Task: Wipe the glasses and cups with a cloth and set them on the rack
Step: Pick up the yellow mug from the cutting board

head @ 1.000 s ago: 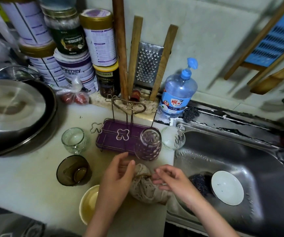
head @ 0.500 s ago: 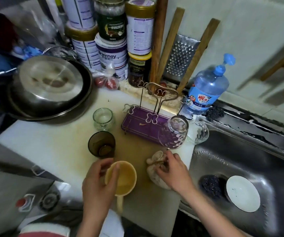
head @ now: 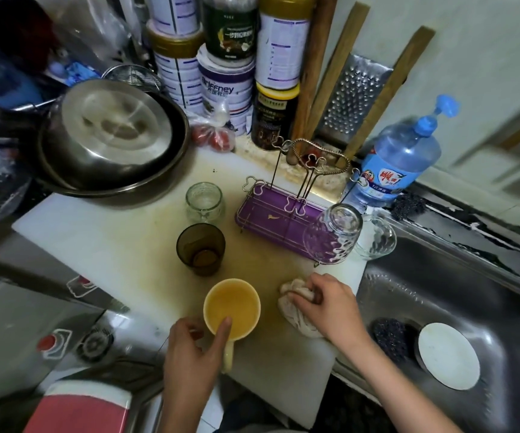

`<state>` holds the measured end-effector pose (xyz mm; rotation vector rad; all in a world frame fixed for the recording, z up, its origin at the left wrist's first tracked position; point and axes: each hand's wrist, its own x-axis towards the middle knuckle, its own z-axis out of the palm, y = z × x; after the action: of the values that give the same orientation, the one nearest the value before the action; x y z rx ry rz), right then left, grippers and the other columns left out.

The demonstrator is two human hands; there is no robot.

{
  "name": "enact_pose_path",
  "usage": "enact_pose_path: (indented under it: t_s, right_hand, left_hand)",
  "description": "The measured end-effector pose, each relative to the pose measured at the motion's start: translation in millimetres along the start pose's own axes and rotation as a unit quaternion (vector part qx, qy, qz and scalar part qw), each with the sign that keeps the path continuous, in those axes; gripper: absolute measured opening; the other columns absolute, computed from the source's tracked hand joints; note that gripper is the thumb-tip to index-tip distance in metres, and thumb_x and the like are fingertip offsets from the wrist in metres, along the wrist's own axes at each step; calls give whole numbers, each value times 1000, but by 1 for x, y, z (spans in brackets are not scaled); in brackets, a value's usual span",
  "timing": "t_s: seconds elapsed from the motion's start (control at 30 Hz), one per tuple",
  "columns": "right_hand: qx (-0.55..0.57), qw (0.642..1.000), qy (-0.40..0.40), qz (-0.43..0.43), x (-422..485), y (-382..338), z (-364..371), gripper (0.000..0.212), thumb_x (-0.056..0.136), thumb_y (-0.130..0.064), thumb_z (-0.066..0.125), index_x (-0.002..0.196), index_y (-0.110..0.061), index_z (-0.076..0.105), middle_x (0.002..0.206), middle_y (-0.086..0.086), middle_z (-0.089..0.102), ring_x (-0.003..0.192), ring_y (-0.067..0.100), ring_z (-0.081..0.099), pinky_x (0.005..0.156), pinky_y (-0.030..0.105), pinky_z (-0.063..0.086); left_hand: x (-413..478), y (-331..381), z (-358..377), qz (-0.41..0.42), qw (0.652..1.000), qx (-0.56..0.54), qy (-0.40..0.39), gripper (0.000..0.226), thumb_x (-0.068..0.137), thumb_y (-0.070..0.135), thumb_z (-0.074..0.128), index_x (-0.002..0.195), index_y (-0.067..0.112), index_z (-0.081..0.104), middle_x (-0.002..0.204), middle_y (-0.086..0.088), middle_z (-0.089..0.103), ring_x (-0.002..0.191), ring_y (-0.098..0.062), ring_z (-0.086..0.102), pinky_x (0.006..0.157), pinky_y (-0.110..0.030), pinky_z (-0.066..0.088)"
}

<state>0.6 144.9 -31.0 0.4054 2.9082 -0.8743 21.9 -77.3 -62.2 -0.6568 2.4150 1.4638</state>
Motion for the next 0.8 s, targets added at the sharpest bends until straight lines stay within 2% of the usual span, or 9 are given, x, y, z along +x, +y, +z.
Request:
enact_pose_path:
  t_s: [0.07, 0.2, 0.3, 0.43, 0.53, 0.6, 0.63, 0.7, 0.8]
  right_hand:
    - [5, 1000, 20, -16, -5, -3, -6, 45, 81, -46, 70, 54, -30, 38, 67, -9, 41, 61, 8, 44, 60, 26, 30]
    - [62, 997, 45, -30, -12, -8, -20, 53, 86, -42, 66, 50, -26, 31, 61, -7, 37, 55, 6, 42, 59, 26, 28]
    - [121, 992, 39, 16, -14, -9, -30, 54, 88, -44, 62, 53, -19, 29, 44, -8, 38, 47, 8, 37, 52, 23, 30]
    - [225, 969, -5, 103, -17, -8, -45, 51, 89, -45, 59, 56, -19, 30, 37, -11, 30, 39, 4, 30, 47, 23, 27]
    - [396, 893, -83, 197, -19, -5, -58, 40, 84, -39, 65, 59, -18, 42, 45, -9, 48, 41, 6, 46, 47, 22, 40]
    - [515, 811, -136, 241, -24, 2, -70, 22, 76, -25, 71, 78, -7, 59, 71, 11, 69, 63, 20, 66, 65, 34, 57]
    - [556, 777, -155, 250, -26, 7, -74, 30, 71, -19, 72, 92, 1, 62, 83, 19, 70, 71, 26, 68, 71, 38, 58]
    - [606, 731, -181, 256, -31, 17, -83, 52, 66, -13, 74, 108, 14, 60, 91, 25, 69, 71, 28, 70, 64, 36, 61]
    - [650, 694, -211, 227, -45, 35, -97, 73, 48, -21, 94, 107, 13, 66, 97, 29, 69, 71, 30, 71, 62, 39, 61]
  left_hand:
    - [-3, -3, -1, -10, 1000, -3, -21, 37, 78, 58, 64, 76, 22, 56, 88, -2, 63, 84, -19, 60, 73, -34, 45]
    - [-7, -15, 5, -11, 997, 17, -78, 60, 68, 84, 47, 52, 26, 56, 73, -4, 59, 74, -21, 61, 67, -31, 44]
    - [-12, -20, 14, -2, 996, 1, -89, 54, 66, 83, 54, 50, 32, 60, 77, -8, 53, 72, -29, 59, 70, -36, 47]
    - [-17, -16, 17, -23, 995, -30, -92, 43, 66, 73, 58, 52, 33, 60, 72, -7, 49, 70, -27, 52, 74, -44, 49]
    - [-23, -9, 21, -41, 994, -56, -85, 44, 71, 68, 54, 66, 26, 65, 74, -10, 60, 79, -30, 63, 82, -54, 55]
    - [-28, 1, 25, -53, 994, -62, -70, 42, 83, 60, 51, 71, 23, 65, 76, -9, 66, 82, -29, 66, 83, -51, 55]
    - [-28, 4, 26, -67, 994, -65, -63, 39, 87, 59, 48, 74, 26, 63, 79, -7, 68, 84, -29, 67, 83, -47, 54]
    - [-28, 9, 28, -89, 992, -80, -49, 37, 90, 61, 44, 81, 29, 61, 91, -10, 69, 92, -30, 65, 86, -44, 51]
    - [-37, 21, 33, -105, 989, -98, -43, 36, 97, 50, 45, 85, 21, 63, 105, -17, 67, 99, -31, 62, 93, -41, 48]
